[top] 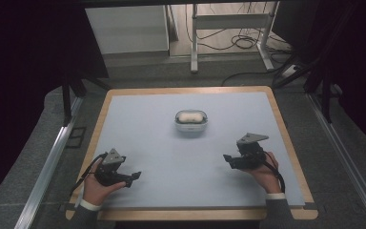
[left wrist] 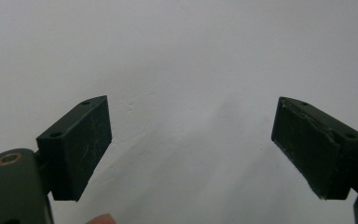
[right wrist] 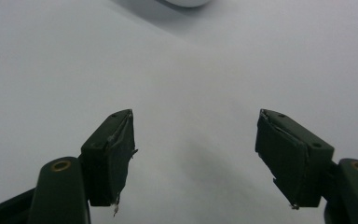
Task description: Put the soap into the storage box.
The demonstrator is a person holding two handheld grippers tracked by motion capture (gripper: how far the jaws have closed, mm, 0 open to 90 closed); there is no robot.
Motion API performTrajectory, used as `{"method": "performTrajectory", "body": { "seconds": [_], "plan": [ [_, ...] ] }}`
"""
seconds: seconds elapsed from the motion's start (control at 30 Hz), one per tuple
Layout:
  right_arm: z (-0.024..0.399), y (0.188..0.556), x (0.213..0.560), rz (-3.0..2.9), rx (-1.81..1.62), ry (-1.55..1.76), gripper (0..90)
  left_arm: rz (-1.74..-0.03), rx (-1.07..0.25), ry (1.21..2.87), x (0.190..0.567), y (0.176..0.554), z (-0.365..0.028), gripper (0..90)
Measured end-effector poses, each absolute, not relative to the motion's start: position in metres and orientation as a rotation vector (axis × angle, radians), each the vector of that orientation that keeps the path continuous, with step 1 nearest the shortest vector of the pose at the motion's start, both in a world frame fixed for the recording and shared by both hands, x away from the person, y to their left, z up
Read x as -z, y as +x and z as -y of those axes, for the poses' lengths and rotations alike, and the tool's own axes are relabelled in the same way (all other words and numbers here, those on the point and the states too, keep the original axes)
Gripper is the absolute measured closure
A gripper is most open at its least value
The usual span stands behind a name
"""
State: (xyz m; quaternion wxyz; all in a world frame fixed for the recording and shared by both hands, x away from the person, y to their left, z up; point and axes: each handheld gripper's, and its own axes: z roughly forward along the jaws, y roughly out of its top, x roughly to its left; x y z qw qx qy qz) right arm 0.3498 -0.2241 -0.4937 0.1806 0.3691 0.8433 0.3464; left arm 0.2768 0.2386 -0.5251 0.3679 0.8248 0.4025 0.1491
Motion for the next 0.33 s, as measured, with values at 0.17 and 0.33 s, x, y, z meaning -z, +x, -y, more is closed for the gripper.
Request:
{"method": "performTrajectory", "body": {
  "seconds": [0.17, 0.33],
  "plan": [
    [0.2274, 0.3492, 0.4949, -2.366, -0.98, 1.043, 27.8, -1.034, -0.388, 2.119, 0.5247, 0.2767, -0.2391, 12.6],
    [0.2276, 0.3478, 0.4942, -2.342, -0.971, 1.032, 27.6, -1.03, -0.387, 2.119, 0.5242, 0.2766, -0.24, 12.6]
  ]
}}
